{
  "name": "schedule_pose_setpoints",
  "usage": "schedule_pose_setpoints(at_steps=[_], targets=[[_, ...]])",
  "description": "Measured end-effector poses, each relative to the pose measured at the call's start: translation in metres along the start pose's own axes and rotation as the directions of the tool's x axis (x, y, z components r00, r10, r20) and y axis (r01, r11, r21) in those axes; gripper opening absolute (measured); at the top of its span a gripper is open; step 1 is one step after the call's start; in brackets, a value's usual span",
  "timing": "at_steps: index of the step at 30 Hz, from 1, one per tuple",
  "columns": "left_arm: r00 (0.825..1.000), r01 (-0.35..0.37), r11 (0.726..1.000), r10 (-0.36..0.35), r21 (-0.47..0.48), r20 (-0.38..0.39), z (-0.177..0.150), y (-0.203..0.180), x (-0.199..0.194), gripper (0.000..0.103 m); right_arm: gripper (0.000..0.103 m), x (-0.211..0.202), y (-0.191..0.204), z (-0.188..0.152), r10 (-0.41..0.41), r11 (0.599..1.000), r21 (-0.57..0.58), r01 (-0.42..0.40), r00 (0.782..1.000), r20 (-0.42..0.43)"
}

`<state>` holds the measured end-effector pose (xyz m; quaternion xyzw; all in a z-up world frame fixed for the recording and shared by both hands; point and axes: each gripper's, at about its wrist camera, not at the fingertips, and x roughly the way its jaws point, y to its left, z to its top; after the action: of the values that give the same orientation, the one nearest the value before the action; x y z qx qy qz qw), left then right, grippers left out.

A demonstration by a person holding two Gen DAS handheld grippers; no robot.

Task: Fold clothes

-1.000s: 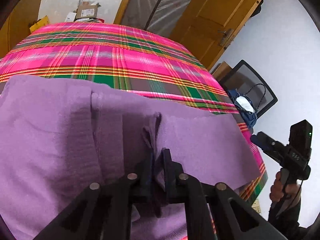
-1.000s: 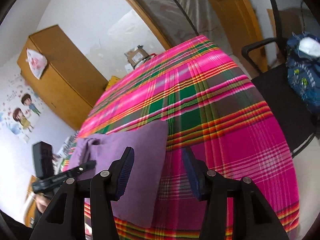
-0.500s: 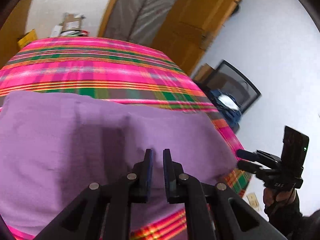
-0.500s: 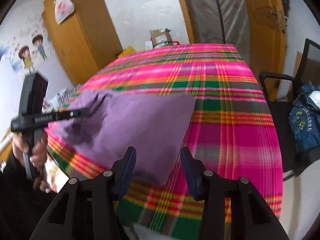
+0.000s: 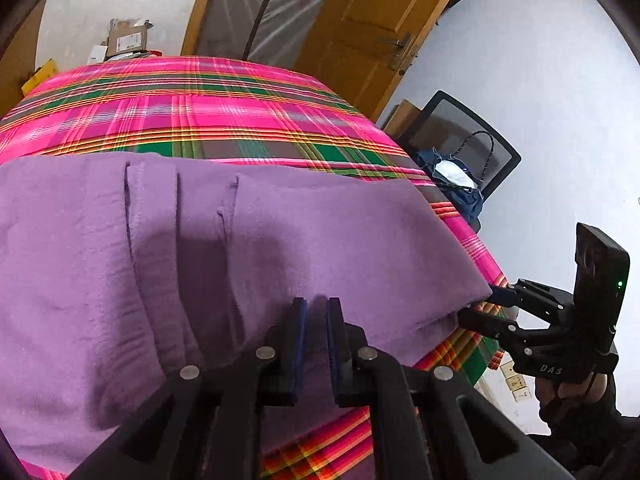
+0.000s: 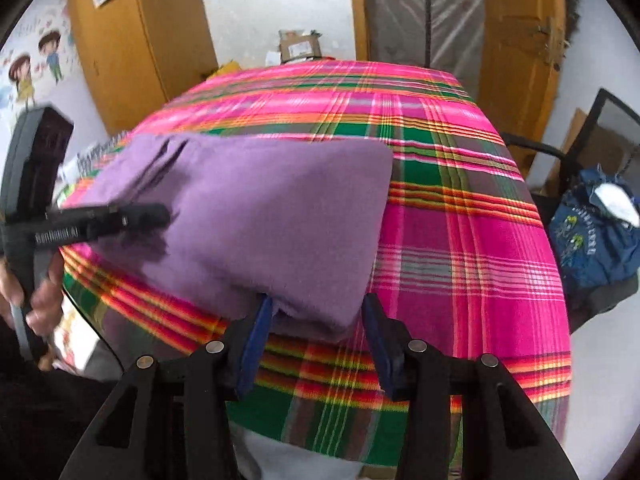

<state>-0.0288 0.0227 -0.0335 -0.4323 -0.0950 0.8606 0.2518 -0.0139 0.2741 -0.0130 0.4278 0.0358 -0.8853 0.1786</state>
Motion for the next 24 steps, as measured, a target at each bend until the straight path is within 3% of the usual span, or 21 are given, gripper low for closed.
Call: schedule_pose_setpoints(at_steps=[4, 9, 12, 24], targets=[[1.000, 0.012, 1.000, -0.012, -0.002, 0.003, -0.002, 0.002, 0.000, 0.010, 0.048, -0.005, -0.012, 0.000, -0.024, 0.996, 0.084, 0.023, 1.000, 0.011], [1.000, 0.026, 1.000, -0.026, -0.005, 0.005, -0.002, 0.003, 0.002, 0.010, 0.048, -0.010, -0.031, 0.003, 0.037, 0.973, 0.225, -0.044, 0.999, 0.038], [0.999, 0.031, 1.000, -0.031, -0.004, 0.007, -0.002, 0.005, 0.001, 0.010, 0.048, -0.005, -0.033, 0.003, 0.015, 0.966, 0.259, -0.019, 1.000, 0.020], [0.999, 0.051, 0.999, -0.050, -0.008, 0.010, -0.004, 0.008, 0.000, 0.010, 0.049, -0.006, -0.031, -0.008, -0.111, 0.977, 0.184, 0.112, 0.994, -0.014]])
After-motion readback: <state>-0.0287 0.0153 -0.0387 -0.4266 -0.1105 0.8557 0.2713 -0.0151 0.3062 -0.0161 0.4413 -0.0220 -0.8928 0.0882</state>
